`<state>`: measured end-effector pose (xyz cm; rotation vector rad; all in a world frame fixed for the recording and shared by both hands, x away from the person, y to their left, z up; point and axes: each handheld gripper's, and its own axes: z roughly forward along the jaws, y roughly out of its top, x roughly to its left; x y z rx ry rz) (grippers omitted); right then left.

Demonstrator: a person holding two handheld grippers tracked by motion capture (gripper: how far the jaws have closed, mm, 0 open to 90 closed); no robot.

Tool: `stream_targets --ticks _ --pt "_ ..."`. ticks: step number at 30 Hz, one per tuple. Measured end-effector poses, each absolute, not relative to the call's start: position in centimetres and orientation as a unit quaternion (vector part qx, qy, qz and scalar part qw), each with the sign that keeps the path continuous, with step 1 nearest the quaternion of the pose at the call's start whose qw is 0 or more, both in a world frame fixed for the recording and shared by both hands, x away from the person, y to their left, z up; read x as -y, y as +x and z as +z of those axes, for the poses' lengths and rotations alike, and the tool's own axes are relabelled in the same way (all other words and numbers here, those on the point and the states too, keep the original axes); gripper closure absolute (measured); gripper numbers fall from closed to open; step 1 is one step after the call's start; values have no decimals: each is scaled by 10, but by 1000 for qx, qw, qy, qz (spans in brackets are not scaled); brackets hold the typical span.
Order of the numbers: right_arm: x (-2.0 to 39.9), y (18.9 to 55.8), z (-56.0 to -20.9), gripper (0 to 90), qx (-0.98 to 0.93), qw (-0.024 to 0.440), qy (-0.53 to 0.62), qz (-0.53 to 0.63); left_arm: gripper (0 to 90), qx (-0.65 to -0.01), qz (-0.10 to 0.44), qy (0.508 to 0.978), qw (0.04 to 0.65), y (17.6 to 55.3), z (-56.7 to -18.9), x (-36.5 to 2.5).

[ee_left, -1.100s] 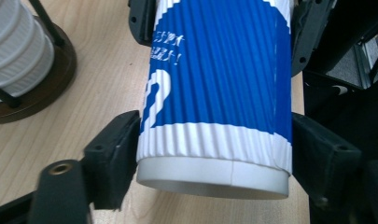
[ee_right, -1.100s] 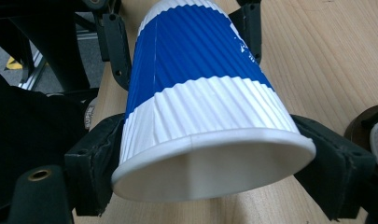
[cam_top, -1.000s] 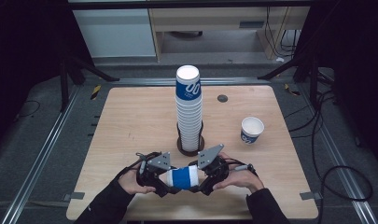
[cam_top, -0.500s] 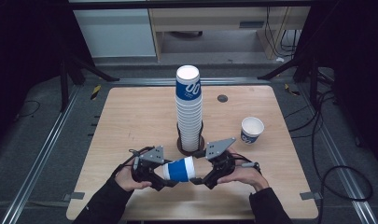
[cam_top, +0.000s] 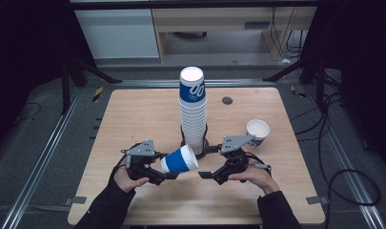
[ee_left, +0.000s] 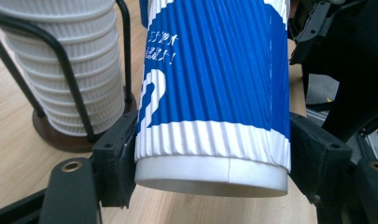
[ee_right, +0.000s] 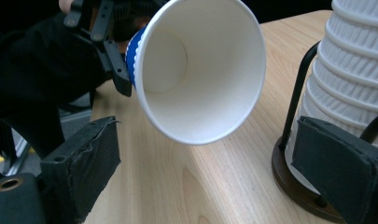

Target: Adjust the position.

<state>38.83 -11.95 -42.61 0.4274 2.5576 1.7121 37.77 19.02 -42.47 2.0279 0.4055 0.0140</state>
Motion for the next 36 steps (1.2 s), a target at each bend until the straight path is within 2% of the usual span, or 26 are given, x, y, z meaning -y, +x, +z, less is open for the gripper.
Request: stream_targets --ticks 15,21,31,36 --pt "109 384 -429 79 -814 -34 114 569 264 -118 -16 847 519 364 -427 -170" --pt "104 381 -431 118 -817 -58 96 566 264 -106 -17 851 514 361 -427 -165" --pt "105 381 -430 160 -816 -60 99 566 263 -112 -15 850 514 362 -427 -165" --pt "109 381 -428 163 -825 -39 99 555 178 -116 -6 857 502 362 -428 -168"
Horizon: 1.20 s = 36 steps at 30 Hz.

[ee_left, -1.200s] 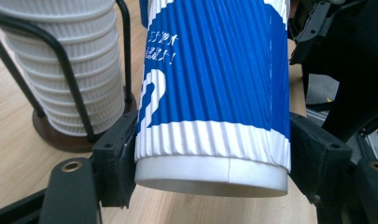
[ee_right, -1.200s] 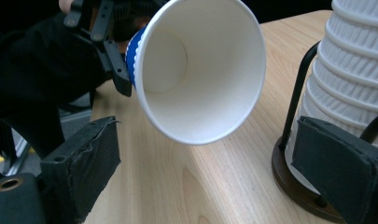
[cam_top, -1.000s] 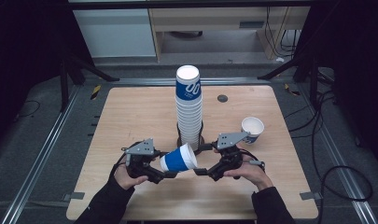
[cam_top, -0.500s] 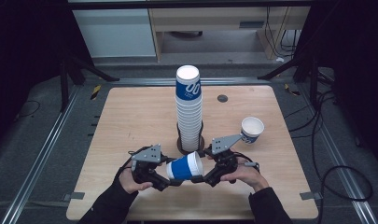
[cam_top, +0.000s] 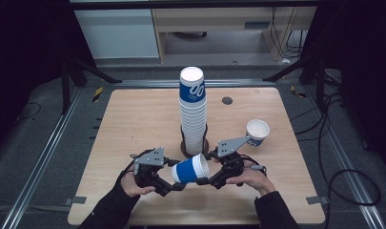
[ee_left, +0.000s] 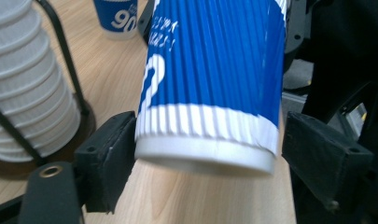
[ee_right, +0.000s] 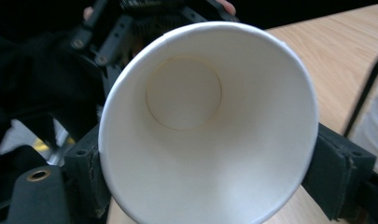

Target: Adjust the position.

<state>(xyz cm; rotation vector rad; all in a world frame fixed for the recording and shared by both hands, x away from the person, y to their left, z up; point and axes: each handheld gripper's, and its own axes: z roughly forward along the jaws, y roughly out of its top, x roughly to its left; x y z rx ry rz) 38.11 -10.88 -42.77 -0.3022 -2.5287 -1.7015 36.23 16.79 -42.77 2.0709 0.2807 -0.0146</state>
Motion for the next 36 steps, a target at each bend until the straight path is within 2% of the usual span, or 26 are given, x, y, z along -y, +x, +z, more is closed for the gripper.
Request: stream_targets --ticks 8,12,19,23,30,36 --pt "106 381 -433 158 865 6 -104 -490 151 -123 8 893 432 363 -438 -159" --pt "96 380 -440 157 879 10 -93 -467 151 -112 15 913 392 362 -446 -150" --pt "84 378 -447 156 891 19 -80 -446 193 -103 11 926 363 359 -455 -139" --pt "83 376 -446 155 892 23 -72 -445 266 -101 10 928 359 358 -457 -137" --pt "83 376 -446 135 889 20 -71 -453 272 -103 4 924 369 359 -455 -139" --pt "94 380 -434 72 861 -10 -99 -499 272 -127 11 906 403 365 -451 -150"
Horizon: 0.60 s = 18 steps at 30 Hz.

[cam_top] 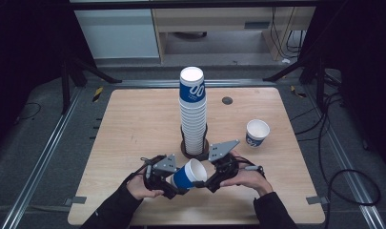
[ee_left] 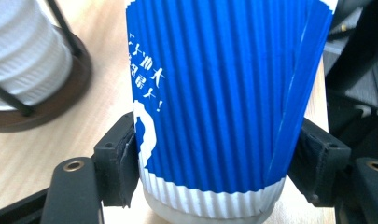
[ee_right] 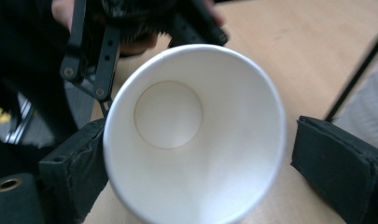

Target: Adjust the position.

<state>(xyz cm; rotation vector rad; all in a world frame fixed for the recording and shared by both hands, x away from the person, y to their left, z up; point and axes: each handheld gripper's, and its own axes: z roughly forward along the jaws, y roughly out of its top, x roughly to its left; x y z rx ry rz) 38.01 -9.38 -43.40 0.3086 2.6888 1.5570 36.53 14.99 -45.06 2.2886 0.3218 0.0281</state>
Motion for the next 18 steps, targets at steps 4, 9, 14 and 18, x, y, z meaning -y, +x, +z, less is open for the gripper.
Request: stream_targets --ticks 4,9,14,18 --pt "104 383 -427 70 -841 23 116 528 272 -154 22 884 440 369 -446 -158" --pt "111 386 -422 79 -818 28 139 557 271 -173 35 858 482 370 -441 -164" --pt "109 386 -422 87 -810 15 143 569 271 -173 40 847 501 368 -439 -163" --pt "106 386 -423 95 -804 3 145 577 271 -168 44 845 506 365 -438 -160"
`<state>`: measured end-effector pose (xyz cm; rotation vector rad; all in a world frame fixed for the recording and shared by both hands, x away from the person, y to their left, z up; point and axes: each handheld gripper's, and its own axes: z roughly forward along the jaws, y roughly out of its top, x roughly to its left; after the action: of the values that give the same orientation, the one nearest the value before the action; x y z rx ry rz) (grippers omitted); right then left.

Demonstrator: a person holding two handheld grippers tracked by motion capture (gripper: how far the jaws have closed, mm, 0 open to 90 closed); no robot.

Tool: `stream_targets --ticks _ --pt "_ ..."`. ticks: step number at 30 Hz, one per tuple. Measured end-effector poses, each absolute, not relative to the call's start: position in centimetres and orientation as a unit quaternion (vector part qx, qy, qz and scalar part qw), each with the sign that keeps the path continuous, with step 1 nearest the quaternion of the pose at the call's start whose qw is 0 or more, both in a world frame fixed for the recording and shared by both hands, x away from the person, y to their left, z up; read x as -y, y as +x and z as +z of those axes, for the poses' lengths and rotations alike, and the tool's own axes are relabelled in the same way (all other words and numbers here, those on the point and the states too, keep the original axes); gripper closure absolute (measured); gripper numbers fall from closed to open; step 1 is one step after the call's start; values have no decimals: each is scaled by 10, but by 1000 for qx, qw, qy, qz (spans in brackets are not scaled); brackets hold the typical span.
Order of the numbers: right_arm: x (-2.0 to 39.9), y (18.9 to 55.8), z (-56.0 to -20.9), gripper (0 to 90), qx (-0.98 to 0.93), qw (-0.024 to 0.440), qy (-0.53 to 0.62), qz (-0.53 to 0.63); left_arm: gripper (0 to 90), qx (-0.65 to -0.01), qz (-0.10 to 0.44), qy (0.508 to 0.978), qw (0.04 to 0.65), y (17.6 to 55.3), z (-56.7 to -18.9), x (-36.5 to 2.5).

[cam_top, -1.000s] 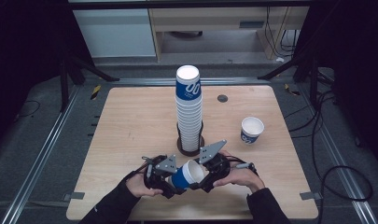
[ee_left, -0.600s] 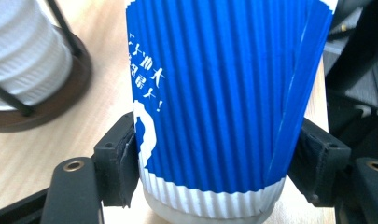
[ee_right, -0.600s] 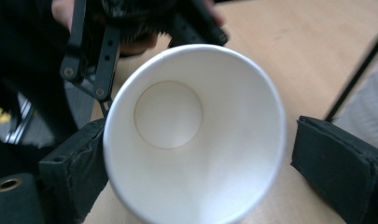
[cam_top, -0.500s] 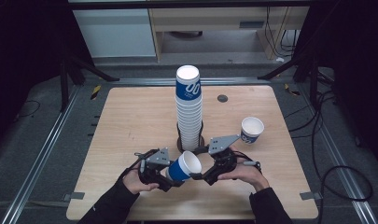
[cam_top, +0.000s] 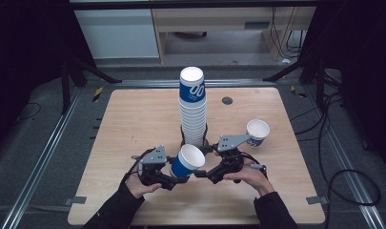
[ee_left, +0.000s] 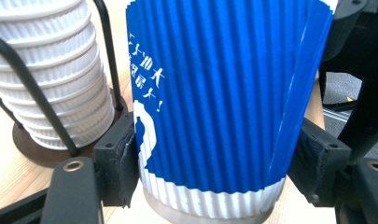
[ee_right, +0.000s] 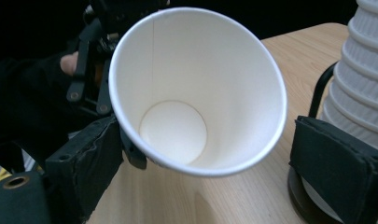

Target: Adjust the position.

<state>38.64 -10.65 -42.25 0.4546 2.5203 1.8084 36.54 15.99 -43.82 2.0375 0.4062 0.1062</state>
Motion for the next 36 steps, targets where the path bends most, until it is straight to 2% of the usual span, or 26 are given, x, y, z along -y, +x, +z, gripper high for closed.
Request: stream_targets --ticks 20,24,31,36 --pt "96 384 -425 153 -799 -36 133 586 272 -150 50 846 510 357 -437 -148" --pt "94 384 -426 187 -798 -46 130 587 272 -148 50 847 508 356 -438 -147" --pt "96 383 -425 211 -795 -44 130 592 265 -149 49 845 512 357 -437 -148" --pt "101 383 -421 212 -791 -29 128 597 220 -148 45 852 500 357 -440 -147"
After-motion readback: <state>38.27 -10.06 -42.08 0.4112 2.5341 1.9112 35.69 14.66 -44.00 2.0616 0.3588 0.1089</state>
